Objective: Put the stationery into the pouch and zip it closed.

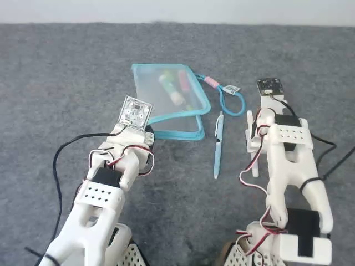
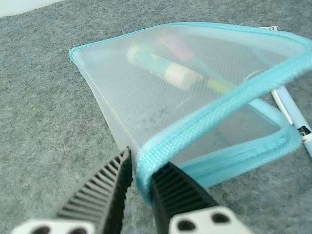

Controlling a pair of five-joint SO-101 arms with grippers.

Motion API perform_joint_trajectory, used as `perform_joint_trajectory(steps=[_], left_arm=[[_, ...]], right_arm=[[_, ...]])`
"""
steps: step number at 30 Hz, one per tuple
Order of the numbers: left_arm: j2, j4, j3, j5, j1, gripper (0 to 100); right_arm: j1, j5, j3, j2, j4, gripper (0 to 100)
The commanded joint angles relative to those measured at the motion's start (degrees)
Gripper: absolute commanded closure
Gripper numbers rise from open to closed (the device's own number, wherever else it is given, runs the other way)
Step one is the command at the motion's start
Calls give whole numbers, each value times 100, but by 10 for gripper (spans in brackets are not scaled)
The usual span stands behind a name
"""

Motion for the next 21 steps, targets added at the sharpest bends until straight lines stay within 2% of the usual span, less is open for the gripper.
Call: perform_joint_trajectory(steps=[1,10,16,21], left_arm=[[-35,-149,-4,-62,44,988],[-35,-149,-13,-62,44,988],[-35,-149,-13,-62,44,988],[-35,-149,-13,-62,44,988]], right_arm=[[-57,70,-325,224,84,809],[-84,70,-369,1349,66,815],[-48,105,-369,1367,66,991],[-31,123,-369,998,233,993]])
